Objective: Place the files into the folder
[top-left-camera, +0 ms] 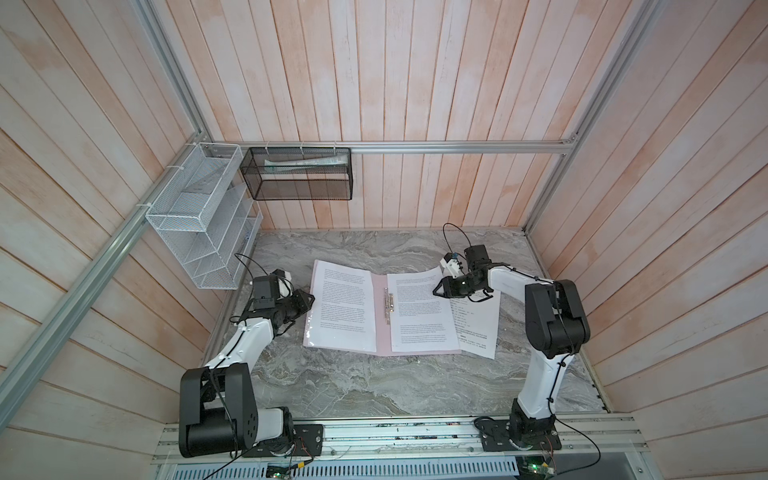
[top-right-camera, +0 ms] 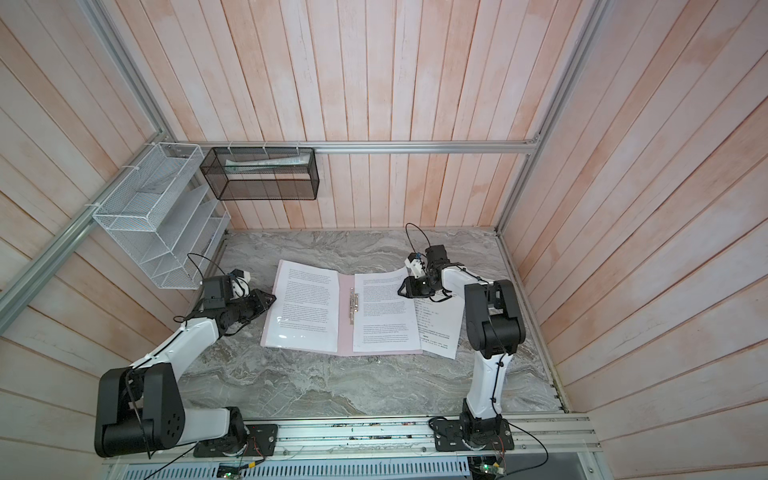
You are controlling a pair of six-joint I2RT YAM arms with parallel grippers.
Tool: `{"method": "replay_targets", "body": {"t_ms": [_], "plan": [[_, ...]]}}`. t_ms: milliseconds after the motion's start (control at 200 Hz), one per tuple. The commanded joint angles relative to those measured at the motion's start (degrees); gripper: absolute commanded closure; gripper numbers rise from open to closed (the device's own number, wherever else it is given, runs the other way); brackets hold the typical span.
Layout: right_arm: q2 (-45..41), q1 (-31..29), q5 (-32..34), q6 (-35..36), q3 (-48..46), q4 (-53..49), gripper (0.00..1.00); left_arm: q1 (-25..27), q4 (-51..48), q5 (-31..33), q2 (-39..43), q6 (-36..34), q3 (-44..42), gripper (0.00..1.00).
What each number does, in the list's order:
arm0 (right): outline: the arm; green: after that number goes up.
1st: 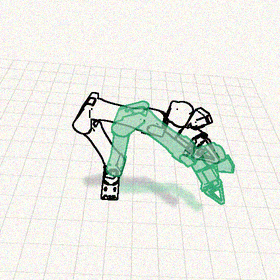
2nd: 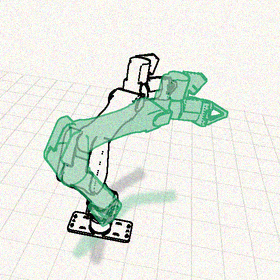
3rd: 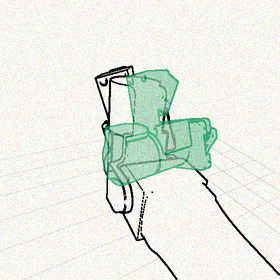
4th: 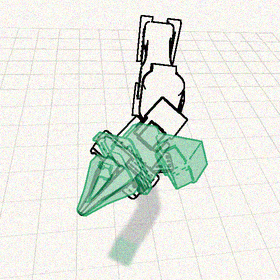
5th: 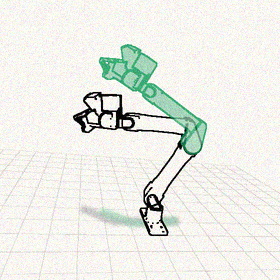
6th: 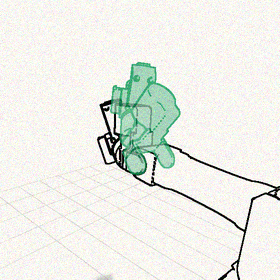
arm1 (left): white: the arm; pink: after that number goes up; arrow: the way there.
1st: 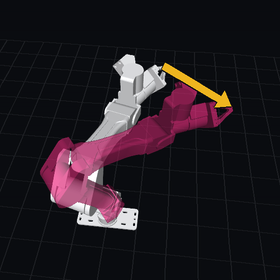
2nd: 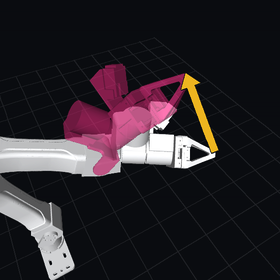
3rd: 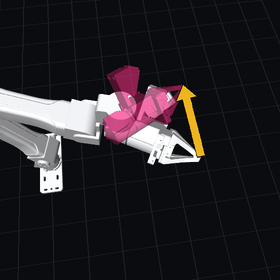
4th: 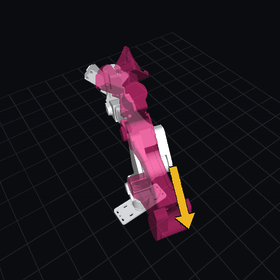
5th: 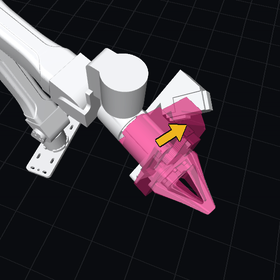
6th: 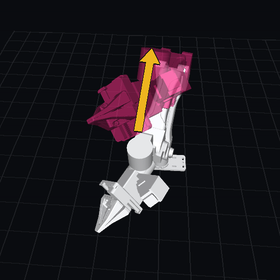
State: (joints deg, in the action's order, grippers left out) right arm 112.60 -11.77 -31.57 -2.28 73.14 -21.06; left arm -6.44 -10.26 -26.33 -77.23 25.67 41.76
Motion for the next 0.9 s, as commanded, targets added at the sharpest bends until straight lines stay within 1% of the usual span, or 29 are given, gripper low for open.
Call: {"method": "replay_targets", "body": {"t_ms": [0, 65, 190, 255, 320, 470, 530, 565, 640, 710, 795, 855, 895], "plan": [[-0.1, -1.2, -0.4, -0.6, 0.7, 0.0, 0.58, -0.8, -0.6, 1.4, 1.4, -0.9, 1.7, 0.74], [0.1, -1.3, -0.2, -0.7, 0.7, -0.1, 0.58, -1.1, -0.1, 0.9, 1.6, -1.0, 1.6, 0.74], [-0.1, -1.4, 0.7, -1.4, 0.6, -0.1, 0.57, -1.2, 2.3, -2.4, 1.6, -0.4, 0.7, 0.74], [-0.4, -1.2, 2.5, -2.4, 0.9, -0.4, 0.55, -1.2, 2.8, -3.0, 1.4, -0.2, 0.6, 0.73], [-0.8, -1.3, 3.0, -2.6, 0.7, -0.5, 0.53, -1.3, 3.0, -3.2, 1.2, -0.2, 0.6, 0.73], [-2.8, -0.6, 12.7, -7.4, 1.5, -2.8, 0.43, -1.3, 3.2, -3.2, 1.7, 0.1, 0.5, 0.71], [-4.9, -0.1, 15.3, -8.2, 1.2, -3.2, 0.38, -0.9, 3.8, -3.6, 2.2, 0.5, 0.1, 0.67], [-6.3, 0.2, 16.6, -8.6, 0.8, -3.2, 0.38, -0.3, 4.2, -3.4, 2.7, 0.7, -0.2, 0.64], [-10.3, 1.1, 18.4, -9.9, -0.8, -2.5, 0.35, 1.9, 5.0, -2.1, 3.7, 1.5, -0.5, 0.60], [-14.3, 2.9, 20.5, -11.5, -3.1, -0.9, 0.34, 4.8, 5.6, -0.3, 4.3, 2.9, -0.2, 0.60], [-18.8, 6.5, 21.8, -14.3, -7.5, 2.4, 0.33, 9.8, 7.4, 1.9, 4.5, 5.8, 0.4, 0.59], [-21.7, 9.9, 21.2, -16.5, -11.4, 6.1, 0.31, 14.2, 10.2, 3.2, 4.3, 8.3, 0.8, 0.59], [-23.4, 12.7, 19.6, -17.9, -14.4, 8.8, 0.31, 17.2, 12.0, 3.9, 3.5, 9.8, 1.2, 0.58]]}}
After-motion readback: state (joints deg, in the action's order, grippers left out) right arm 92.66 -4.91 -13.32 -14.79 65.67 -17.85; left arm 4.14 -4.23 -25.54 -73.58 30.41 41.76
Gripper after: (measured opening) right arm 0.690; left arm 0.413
